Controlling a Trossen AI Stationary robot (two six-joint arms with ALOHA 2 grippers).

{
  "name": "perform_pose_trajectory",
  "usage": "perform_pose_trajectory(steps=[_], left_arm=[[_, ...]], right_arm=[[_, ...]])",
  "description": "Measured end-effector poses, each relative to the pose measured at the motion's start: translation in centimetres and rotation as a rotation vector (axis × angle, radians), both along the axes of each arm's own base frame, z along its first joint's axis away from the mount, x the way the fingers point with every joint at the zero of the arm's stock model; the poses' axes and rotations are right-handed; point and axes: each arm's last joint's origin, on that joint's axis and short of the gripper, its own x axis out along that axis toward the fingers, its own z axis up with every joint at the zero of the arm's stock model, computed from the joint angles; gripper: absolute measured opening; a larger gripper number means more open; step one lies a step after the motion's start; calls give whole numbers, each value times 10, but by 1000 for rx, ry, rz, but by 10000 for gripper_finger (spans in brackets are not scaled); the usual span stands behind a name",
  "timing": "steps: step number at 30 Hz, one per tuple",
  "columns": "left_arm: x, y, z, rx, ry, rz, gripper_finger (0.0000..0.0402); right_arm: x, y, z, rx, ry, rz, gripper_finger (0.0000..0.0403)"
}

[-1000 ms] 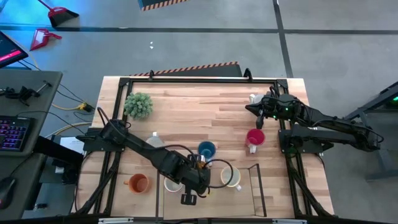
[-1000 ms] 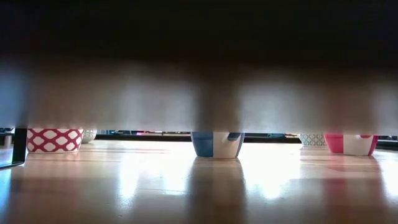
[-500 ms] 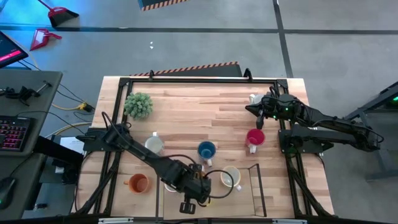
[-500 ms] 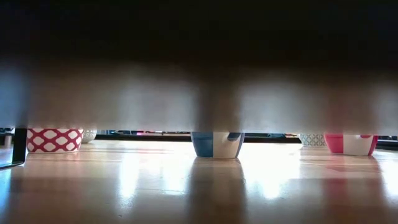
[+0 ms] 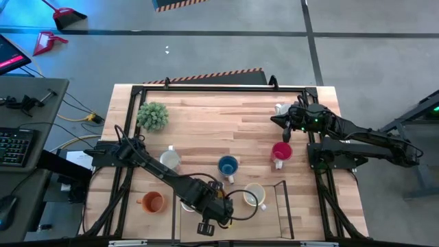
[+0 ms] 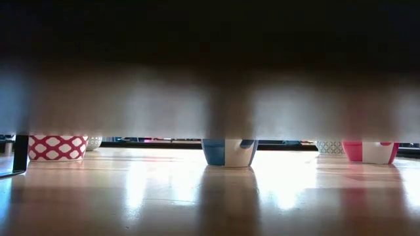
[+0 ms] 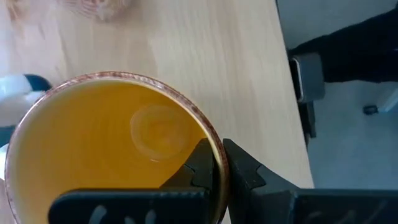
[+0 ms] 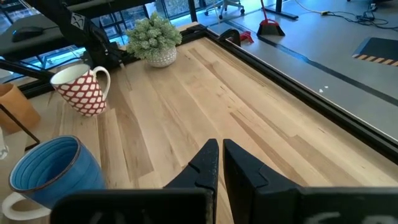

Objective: Place coffee mugs
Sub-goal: Put the orange mug on the shelf

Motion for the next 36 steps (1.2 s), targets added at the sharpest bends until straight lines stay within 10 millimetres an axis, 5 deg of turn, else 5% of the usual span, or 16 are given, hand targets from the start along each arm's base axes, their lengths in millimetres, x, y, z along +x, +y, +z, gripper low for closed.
perform_pose_trajectory(steps=[17,36], left_arm=[[1,-1,-3,-5,4,-55,40],[1,-2,-2,-2,3,-15,133]], right_arm=[[0,0,0,0,0,0,12],[-2,1,-4,27,42,-4,12]])
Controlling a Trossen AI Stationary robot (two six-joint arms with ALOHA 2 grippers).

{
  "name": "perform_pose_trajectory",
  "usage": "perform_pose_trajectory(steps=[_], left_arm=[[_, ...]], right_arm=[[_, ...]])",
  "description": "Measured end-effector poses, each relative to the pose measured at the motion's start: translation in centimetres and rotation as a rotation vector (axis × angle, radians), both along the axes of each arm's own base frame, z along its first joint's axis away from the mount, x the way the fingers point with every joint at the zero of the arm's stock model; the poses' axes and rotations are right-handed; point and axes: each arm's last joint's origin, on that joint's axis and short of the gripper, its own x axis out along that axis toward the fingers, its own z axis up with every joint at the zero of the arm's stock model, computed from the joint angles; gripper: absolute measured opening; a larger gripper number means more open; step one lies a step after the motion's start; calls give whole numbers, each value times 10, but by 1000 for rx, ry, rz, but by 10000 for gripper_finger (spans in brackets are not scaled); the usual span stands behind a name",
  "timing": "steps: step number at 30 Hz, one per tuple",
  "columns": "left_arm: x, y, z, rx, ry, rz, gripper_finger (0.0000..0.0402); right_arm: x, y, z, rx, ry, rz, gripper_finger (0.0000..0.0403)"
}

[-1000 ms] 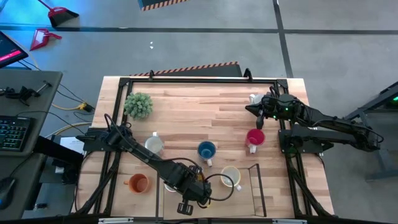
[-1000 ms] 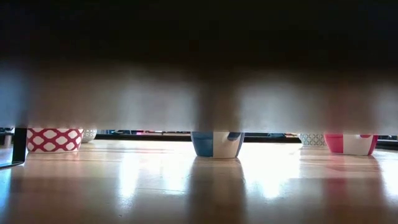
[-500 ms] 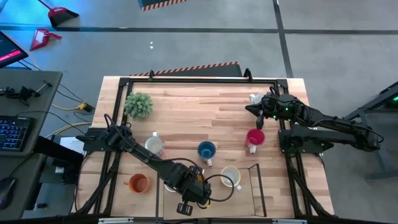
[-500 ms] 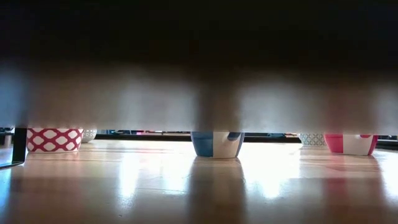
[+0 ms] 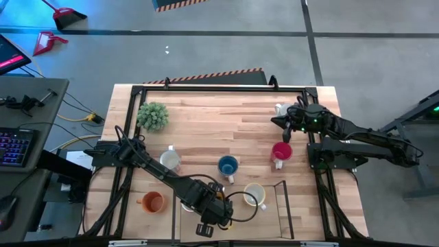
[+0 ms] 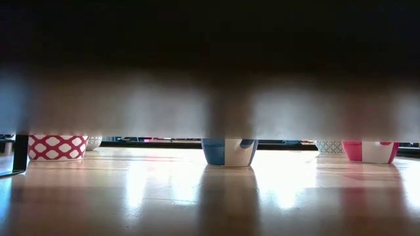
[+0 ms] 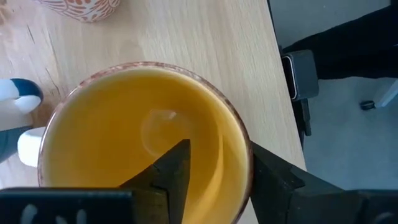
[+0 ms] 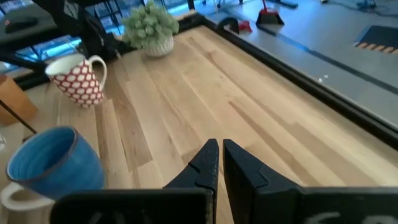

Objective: Place coffee mugs
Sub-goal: Put the orange mug on the shelf, then put the green pattern cup on the shelf

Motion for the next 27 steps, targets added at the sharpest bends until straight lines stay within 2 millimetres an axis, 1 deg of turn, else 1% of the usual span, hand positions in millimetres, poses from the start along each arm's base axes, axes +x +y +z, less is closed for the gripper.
perform_pose_trajectory(steps=[5,15,19,23,25,27], left_arm=[[-1,-1,3,-37,17,6,141],[0,-2,41,-81,-74,-6,143],[-5,9,55,11,-66,1,143],[-8,27,70,148,-71,56,143],[-8,35,71,194,-63,80,143],[-10,45,69,256,-20,100,143]], right_arm=[[-1,0,-3,12,28,-1,12],[-1,0,-3,11,31,0,12],[-1,0,-3,11,31,0,12],[-1,0,-3,15,29,-1,12],[-1,0,-3,15,29,-2,12],[-1,0,-3,14,29,-2,12]])
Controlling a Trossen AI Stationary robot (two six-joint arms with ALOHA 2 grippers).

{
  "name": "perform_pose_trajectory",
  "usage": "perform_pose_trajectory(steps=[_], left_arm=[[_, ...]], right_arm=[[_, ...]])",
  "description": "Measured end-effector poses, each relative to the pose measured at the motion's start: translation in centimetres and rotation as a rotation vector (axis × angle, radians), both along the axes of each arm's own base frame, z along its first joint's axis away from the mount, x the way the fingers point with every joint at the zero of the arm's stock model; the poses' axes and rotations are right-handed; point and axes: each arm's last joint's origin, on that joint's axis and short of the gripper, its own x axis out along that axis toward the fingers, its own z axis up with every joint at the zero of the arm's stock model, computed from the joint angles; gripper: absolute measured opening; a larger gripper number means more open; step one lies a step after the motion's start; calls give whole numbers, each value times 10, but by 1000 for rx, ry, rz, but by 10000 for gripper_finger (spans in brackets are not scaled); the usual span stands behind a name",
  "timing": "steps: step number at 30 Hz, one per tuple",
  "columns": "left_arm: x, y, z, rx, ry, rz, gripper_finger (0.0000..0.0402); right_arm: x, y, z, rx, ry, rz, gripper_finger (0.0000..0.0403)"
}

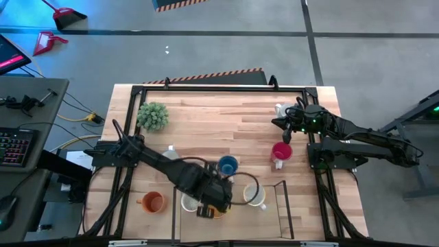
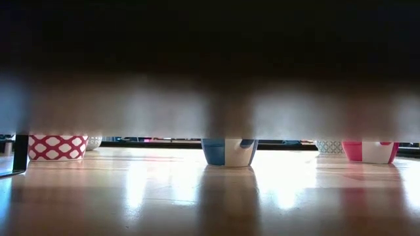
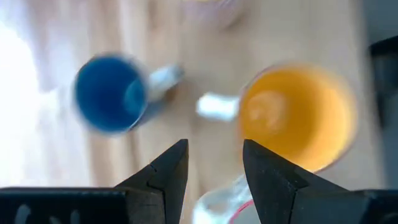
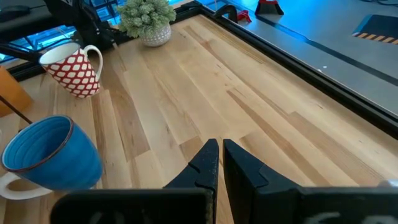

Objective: Place coffee mugs
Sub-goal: Put the green pattern cup on the shelf

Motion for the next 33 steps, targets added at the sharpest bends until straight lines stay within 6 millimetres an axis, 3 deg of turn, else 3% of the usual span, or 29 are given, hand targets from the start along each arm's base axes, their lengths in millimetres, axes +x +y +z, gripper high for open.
perform_pose_trajectory(steps=[6,11,14,18,21,26,33], left_arm=[[5,34,-1,82,48,110,143],[-2,66,28,89,-27,165,143],[-13,86,50,88,-89,213,143],[-42,111,77,127,-154,248,143],[-69,126,85,143,-158,274,143],[-114,146,74,124,-191,374,142],[-159,166,26,38,-367,477,142]], right_arm=[[0,0,0,0,0,0,12],[0,0,0,-3,2,1,12],[-1,0,-2,-12,33,7,12],[-2,1,3,-57,-10,18,12],[-7,3,12,-135,-68,36,12],[-19,9,22,-185,-167,99,12],[-27,14,31,-215,-260,133,12]])
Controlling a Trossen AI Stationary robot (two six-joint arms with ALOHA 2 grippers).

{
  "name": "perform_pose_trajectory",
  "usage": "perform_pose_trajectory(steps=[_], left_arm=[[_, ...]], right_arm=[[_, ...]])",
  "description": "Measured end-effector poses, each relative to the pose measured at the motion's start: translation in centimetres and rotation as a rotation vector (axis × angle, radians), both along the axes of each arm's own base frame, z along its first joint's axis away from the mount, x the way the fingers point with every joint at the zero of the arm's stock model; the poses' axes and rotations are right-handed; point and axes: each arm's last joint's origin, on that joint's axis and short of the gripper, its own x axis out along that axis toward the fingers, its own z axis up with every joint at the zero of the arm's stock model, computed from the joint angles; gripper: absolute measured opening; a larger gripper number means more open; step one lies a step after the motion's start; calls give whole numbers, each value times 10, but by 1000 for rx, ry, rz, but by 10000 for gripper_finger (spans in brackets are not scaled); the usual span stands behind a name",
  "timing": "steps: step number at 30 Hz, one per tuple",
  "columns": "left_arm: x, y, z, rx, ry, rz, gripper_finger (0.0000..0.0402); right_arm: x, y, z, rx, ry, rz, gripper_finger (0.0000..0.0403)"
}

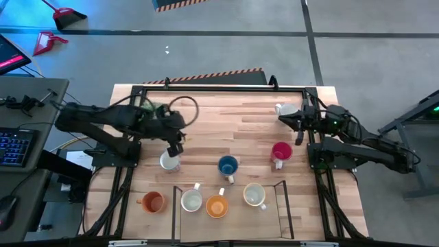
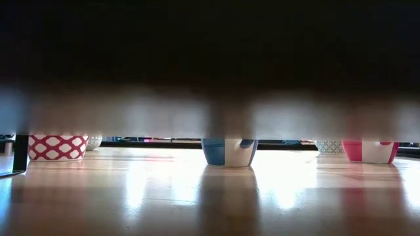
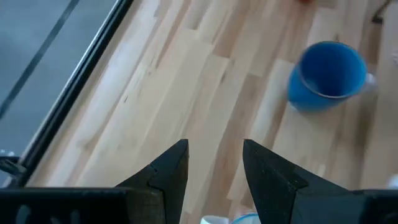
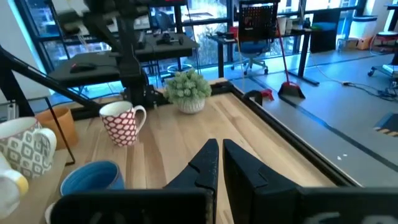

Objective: Place coffee mugs
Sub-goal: Put the green pattern cup on the shelf

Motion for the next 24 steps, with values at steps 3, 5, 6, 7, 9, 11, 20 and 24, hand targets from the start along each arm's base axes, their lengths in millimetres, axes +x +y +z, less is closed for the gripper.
perform_pose_trajectory(steps=[3,5,6,7,9,11,20,24], left_arm=[[-14,7,-22,-10,-40,19,142],[-21,12,-38,-13,-55,38,142],[-23,14,-44,-14,-72,47,142],[-26,17,-51,-9,-77,50,142],[-30,22,-60,13,-84,47,142],[-33,28,-62,36,-101,49,142],[-34,48,-44,211,-186,-28,142],[-34,56,-46,186,-174,-14,142]], right_arm=[[2,-1,1,-2,-14,-2,12],[2,-1,2,0,-15,-3,12],[3,-1,1,1,-14,-3,12],[3,-1,1,2,-13,-3,12],[3,-1,1,2,-13,-4,12],[3,-2,2,-3,-22,-23,12],[5,-5,3,104,-61,-105,12],[9,-9,0,110,-31,-173,12]])
